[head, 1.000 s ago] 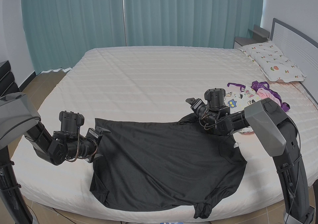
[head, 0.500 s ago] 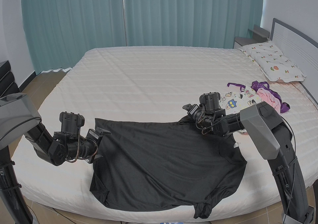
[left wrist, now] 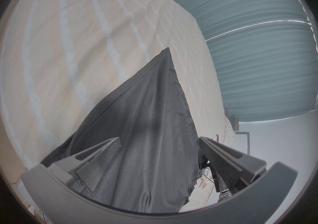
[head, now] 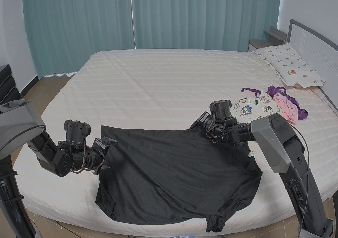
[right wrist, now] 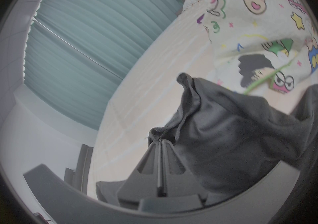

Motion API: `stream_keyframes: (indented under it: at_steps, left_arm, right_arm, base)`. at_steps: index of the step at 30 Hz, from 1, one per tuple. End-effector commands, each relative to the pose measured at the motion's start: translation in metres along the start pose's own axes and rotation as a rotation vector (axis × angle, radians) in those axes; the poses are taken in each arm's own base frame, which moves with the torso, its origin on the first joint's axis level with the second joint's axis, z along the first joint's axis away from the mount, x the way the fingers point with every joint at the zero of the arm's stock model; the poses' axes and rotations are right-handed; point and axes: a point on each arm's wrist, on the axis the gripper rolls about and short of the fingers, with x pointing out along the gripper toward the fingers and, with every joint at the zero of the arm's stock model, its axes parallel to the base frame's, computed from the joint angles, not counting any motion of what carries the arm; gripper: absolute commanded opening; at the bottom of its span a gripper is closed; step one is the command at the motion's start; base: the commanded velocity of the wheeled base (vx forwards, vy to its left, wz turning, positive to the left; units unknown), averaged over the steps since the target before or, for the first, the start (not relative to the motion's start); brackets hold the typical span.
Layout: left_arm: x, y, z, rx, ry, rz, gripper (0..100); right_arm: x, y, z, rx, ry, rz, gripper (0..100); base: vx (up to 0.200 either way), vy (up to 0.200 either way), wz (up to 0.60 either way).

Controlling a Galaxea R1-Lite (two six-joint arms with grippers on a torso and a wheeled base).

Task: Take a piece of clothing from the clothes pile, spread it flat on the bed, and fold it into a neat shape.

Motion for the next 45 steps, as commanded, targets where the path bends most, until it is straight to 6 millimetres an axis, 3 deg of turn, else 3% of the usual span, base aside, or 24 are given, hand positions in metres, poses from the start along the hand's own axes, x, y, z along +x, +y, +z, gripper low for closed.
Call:
stream_keyframes:
  at_steps: [1, 10, 11, 19, 26, 31, 34, 35, 39, 45]
  left_arm:
    - [0.001, 0.001, 0.0, -0.002, 0.002, 0.006, 100]
    - [0.001, 0.002, 0.0, -0.002, 0.002, 0.007, 100]
    - [0.002, 0.002, 0.0, -0.003, 0.003, 0.008, 100]
    - [0.002, 0.002, 0.0, -0.003, 0.003, 0.008, 100]
    - [0.002, 0.003, -0.001, -0.004, 0.003, 0.01, 100]
    - [0.002, 0.003, -0.001, -0.005, 0.004, 0.011, 100]
    - [0.003, 0.004, -0.001, -0.004, 0.006, 0.015, 100]
    - [0.003, 0.004, -0.001, -0.004, 0.006, 0.015, 100]
    - [0.004, 0.004, -0.001, -0.004, 0.006, 0.015, 100]
    - [0.003, 0.004, -0.001, -0.004, 0.006, 0.017, 100]
  right_arm:
    - [-0.003, 0.018, 0.006, -0.001, -0.077, 0.119, 0]
    - [-0.001, 0.024, -0.006, -0.11, -0.115, 0.189, 0]
    - [0.002, 0.018, -0.01, -0.142, -0.122, 0.189, 100]
    - [0.002, 0.022, -0.01, -0.159, -0.155, 0.232, 100]
    - [-0.004, 0.015, 0.024, -0.179, -0.161, 0.151, 100]
    - [-0.007, -0.002, 0.059, -0.176, -0.182, 0.073, 100]
    - [-0.011, -0.027, 0.073, -0.163, -0.166, -0.012, 100]
    - [-0.011, -0.027, 0.073, -0.163, -0.166, -0.012, 100]
    - [-0.013, -0.059, 0.075, -0.138, -0.114, -0.118, 100]
    - [-0.013, -0.077, 0.074, -0.065, -0.085, -0.177, 100]
  base:
    - [0.0, 0.0, 0.0]
    - [0.0, 0.0, 0.0]
    - [0.0, 0.0, 0.0]
    - [0.0, 0.0, 0.0]
    - [0.0, 0.0, 0.0]
    - [0.0, 0.0, 0.0]
    - [0.0, 0.0, 0.0]
    - [0.0, 0.0, 0.0]
    - [0.0, 0.0, 0.0]
    - [0.0, 0.0, 0.0]
